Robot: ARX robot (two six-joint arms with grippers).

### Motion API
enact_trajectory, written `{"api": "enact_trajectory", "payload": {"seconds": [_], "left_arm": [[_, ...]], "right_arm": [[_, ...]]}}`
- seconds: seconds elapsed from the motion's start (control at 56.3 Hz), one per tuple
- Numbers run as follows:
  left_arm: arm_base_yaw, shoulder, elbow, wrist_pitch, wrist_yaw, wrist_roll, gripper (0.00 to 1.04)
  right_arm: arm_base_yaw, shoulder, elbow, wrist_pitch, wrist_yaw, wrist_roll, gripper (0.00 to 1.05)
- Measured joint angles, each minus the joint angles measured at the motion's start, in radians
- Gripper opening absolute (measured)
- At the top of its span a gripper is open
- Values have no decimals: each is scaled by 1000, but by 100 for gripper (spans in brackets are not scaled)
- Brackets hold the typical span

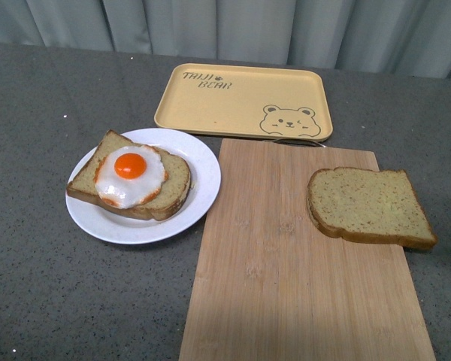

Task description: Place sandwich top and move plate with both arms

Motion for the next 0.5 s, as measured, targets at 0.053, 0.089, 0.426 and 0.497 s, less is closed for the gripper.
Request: {"api": "enact_trajectory", "payload": {"seconds": [0.053,0.089,0.426,0.497], "left_arm": [[0,0,0,0,0,0,98],[0,0,0,0,0,0,98],[0,0,0,0,0,0,98],[0,0,0,0,0,0,98]], "right_arm": [[2,60,44,-40,-43,29,95],[4,116,87,-79,-88,58,95],[60,369,260,-128,-159,181,95],[80,401,286,-137,-145,197,95]]}}
